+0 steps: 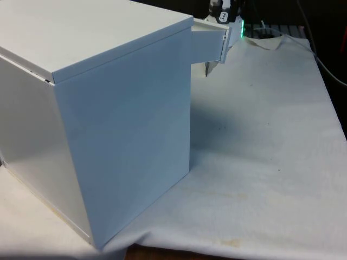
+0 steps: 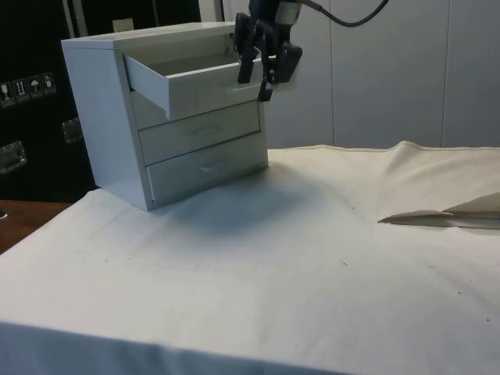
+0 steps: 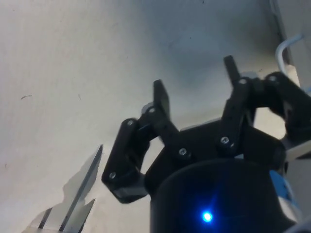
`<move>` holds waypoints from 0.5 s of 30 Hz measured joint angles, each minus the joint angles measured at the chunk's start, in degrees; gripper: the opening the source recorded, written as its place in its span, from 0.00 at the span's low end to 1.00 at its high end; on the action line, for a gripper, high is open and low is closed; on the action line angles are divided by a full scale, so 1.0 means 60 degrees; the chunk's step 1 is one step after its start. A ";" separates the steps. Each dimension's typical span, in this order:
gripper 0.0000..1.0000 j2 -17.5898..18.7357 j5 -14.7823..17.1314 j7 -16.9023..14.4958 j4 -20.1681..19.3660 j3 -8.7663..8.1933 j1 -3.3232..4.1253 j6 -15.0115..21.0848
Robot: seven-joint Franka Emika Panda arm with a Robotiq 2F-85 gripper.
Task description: Open the drawer, then close it.
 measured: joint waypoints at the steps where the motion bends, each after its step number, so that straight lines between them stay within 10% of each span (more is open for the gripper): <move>1: 0.51 0.0000 0.0000 0.0000 0.0000 0.0000 0.0000 0.0000; 10: 0.03 0.0000 0.0000 -0.0010 0.0010 0.0000 0.0000 0.0000; 15: 0.00 0.0000 -0.0019 -0.0210 0.0019 -0.0191 -0.0057 -0.0029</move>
